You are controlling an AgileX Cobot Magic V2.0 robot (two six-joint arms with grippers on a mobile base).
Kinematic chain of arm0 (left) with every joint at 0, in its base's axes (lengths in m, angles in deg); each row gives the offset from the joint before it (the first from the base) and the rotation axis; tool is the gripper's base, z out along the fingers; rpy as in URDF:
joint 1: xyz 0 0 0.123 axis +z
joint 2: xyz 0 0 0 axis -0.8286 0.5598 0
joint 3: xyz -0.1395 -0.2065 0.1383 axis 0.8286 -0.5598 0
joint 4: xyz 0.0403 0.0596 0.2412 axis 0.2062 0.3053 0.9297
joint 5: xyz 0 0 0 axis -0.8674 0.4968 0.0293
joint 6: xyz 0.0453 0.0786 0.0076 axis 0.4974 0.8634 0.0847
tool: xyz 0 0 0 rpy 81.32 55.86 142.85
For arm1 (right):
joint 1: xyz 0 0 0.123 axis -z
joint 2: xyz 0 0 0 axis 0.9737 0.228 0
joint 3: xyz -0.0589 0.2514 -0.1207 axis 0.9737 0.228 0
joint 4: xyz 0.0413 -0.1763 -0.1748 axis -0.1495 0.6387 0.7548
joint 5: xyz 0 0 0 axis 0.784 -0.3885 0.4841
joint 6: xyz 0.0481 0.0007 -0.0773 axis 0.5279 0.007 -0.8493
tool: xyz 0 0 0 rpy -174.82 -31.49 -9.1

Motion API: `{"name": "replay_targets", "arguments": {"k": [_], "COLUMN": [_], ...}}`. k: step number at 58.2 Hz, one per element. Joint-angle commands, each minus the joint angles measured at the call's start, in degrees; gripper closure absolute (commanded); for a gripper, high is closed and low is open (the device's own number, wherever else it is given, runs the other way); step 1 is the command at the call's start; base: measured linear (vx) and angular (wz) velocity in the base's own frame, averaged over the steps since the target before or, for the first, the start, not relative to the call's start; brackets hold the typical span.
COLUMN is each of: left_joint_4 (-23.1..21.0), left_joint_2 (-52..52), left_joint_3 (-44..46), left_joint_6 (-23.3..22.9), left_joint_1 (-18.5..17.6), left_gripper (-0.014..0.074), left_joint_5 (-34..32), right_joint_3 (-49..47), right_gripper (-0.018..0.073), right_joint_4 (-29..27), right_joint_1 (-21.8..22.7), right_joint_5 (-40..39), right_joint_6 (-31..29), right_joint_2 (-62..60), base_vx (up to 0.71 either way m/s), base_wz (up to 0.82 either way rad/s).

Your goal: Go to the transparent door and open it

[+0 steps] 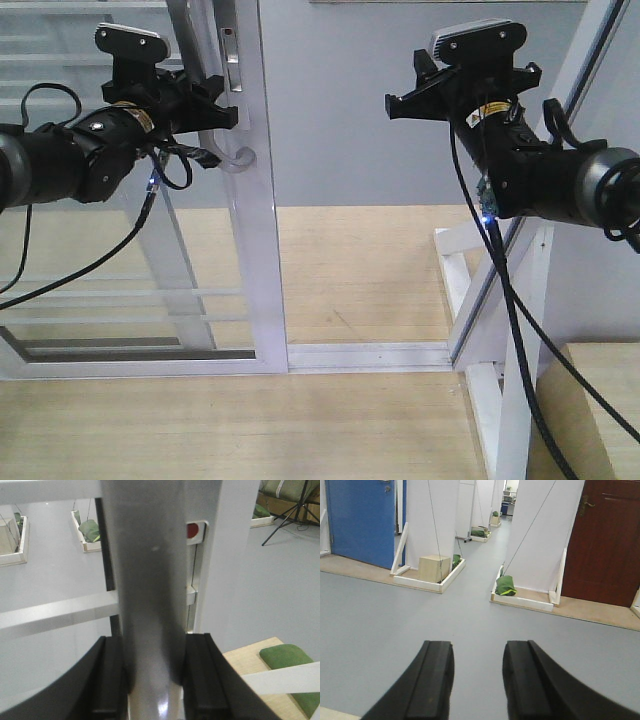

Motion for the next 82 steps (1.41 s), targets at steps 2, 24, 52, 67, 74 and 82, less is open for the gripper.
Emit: {"name": "replay_targets", "arguments": {"k": [2, 24, 52, 67, 74, 82], "left_joint_4": [-1.46, -1.74, -1.69, -1.69, -1.69, -1.64], "left_joint_2": [-3.27, -7.0, -10.43, -10.67, -11.09, -13.2], "left_joint_3": [1.96, 1.7, 1.68, 1.68, 1.68, 1.05], "left_joint_6": [0.04, 8.46, 8.58, 8.59, 8.59, 8.91], "left_joint_1": [0.54, 1.36, 5.6, 6.88, 7.89, 8.61], "left_gripper": [0.0386, 0.0386, 0.0379, 0.0379, 0.0379, 0.0379], "left_joint_5": [-2.09, 3.17, 8.18, 10.4, 11.24, 13.77], "right_joint_3": [-1.45, -1.45, -1.45, -1.45, -1.45, -1.45], "right_gripper": [0.023, 0.023, 0.023, 0.023, 0.023, 0.023], "right_joint_4": [0.58, 0.59, 0.54, 0.54, 0.54, 0.55], "right_joint_1": [0.17, 0.17, 0.17, 0.17, 0.17, 0.17], "right_joint_5": [-3.76, -3.57, -3.57, -3.57, -3.57, -3.39], "right_joint_6": [-0.63, -0.63, -0.63, -0.63, -0.63, -0.63], "right_joint_2": [-2.99, -2.81, -2.81, -2.81, -2.81, -2.81], "base_vx": [0.0, 0.0, 0.0, 0.0, 0.0, 0.0], "base_wz": [0.0, 0.0, 0.0, 0.0, 0.0, 0.0]}}
